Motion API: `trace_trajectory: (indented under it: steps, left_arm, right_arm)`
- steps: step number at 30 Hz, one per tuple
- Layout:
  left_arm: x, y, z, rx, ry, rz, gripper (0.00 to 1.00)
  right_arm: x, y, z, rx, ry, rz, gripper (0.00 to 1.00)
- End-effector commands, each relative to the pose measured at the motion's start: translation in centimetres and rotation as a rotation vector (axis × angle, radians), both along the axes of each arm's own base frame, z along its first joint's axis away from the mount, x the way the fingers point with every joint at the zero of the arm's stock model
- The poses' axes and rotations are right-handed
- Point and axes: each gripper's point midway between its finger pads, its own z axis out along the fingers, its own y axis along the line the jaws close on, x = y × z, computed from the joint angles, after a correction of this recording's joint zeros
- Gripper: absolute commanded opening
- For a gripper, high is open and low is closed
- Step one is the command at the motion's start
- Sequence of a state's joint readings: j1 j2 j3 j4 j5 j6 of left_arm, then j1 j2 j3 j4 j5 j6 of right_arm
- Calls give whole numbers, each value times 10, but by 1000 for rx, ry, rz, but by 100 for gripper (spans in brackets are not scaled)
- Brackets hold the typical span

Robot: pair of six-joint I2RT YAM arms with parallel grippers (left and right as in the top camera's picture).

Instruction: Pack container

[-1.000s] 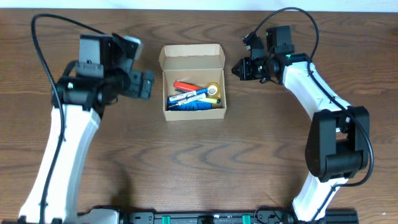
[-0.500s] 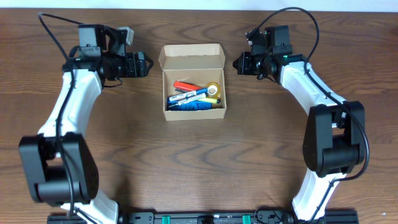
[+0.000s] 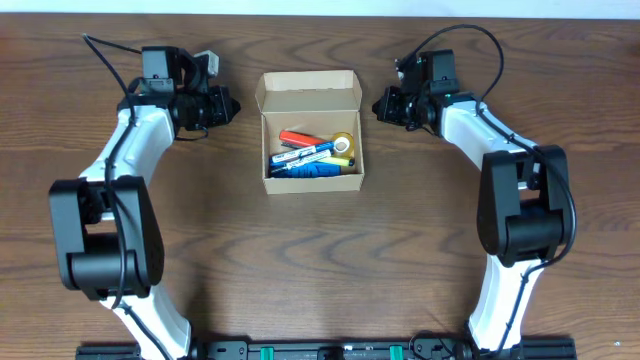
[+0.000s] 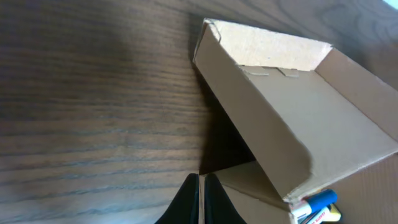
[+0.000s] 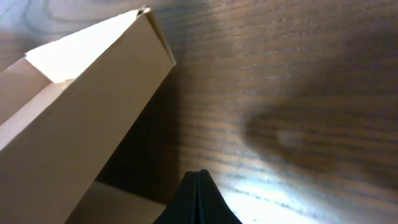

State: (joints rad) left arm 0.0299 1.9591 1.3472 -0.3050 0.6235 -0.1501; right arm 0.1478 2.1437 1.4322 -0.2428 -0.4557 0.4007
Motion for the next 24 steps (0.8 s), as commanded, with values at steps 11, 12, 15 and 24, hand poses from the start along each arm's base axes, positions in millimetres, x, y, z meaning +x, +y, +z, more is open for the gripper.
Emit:
trace_trajectory:
  steps: [11,12,15,24]
  left_arm:
    - [16,-31,-37,-298,148,47,6]
    - [16,-34,-37,-311,149,34,6]
    - [21,-45,-35,-333,146,0,6]
    - [32,-56,-21,-335,108,-21,6]
  right_arm:
    - [15,18,-18,187,57,-83,1]
    - [16,20,-16,202,57,-84,1]
    - [19,27,-18,235,54,-86,1]
    - [21,52,-4,325,5,-8,1]
